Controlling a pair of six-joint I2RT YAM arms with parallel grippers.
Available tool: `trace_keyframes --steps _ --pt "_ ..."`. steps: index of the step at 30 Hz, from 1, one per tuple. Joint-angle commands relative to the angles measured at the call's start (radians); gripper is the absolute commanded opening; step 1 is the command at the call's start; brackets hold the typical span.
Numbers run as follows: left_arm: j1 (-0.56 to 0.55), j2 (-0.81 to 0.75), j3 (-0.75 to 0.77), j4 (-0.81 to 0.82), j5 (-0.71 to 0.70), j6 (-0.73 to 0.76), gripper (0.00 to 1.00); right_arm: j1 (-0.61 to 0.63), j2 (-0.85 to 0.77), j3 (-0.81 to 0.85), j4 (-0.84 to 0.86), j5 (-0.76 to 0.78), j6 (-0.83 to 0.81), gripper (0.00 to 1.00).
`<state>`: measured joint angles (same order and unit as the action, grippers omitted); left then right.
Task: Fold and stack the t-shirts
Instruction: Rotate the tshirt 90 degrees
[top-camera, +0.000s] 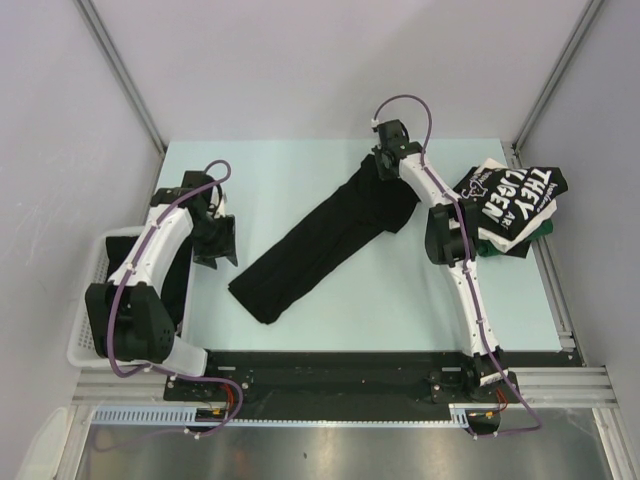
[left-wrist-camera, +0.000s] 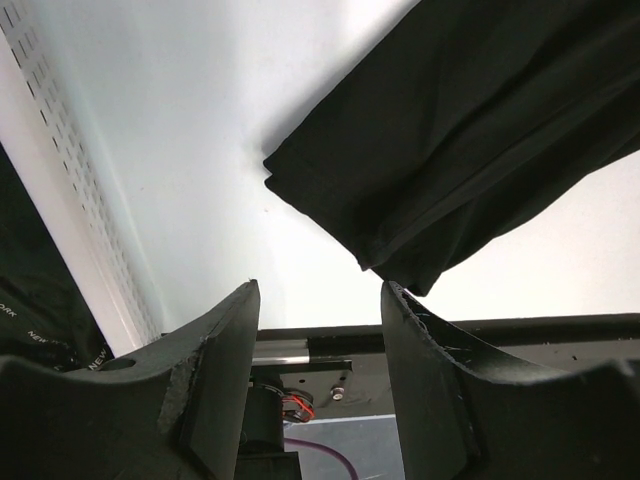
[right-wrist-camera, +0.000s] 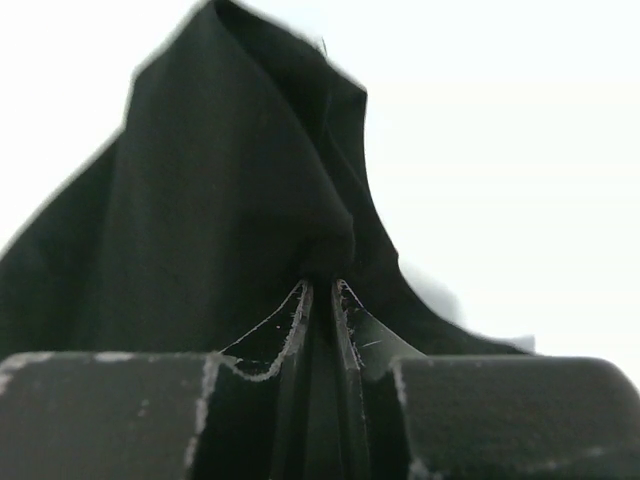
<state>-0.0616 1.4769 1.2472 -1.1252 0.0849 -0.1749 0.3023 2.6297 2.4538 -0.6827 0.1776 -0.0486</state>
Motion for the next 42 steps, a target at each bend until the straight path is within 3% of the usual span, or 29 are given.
trace_keyframes --steps 1,8,16,21,28,32,36,42 --pt "-0.006 -0.038 -0.005 0.008 0.001 0.014 0.57 0.015 -0.019 0.042 0.143 -0.053 -0.017 0.18" --pt "-0.006 -0.029 0.000 0.018 0.012 0.017 0.58 0.046 -0.033 0.027 0.196 -0.081 -0.020 0.22" --pt "-0.007 -0.035 -0.037 0.074 0.098 0.012 0.69 0.035 -0.166 -0.096 0.248 0.043 -0.060 0.61" --pt "-0.015 -0.047 -0.061 0.093 0.124 0.002 0.73 0.003 -0.224 -0.121 0.242 0.071 -0.060 0.68" --pt "-0.046 -0.061 -0.077 0.117 0.150 -0.008 0.78 -0.005 -0.370 -0.188 0.241 0.118 -0.086 0.93" --pt "-0.075 -0.069 -0.147 0.148 0.151 -0.034 0.79 0.003 -0.508 -0.283 0.238 0.155 -0.102 0.99" --pt "-0.122 -0.070 -0.199 0.199 0.147 -0.075 0.84 0.015 -0.634 -0.402 0.235 0.171 -0.112 1.00" --pt "-0.173 -0.064 -0.227 0.310 0.086 -0.140 1.00 0.023 -0.818 -0.587 0.267 0.178 -0.131 1.00"
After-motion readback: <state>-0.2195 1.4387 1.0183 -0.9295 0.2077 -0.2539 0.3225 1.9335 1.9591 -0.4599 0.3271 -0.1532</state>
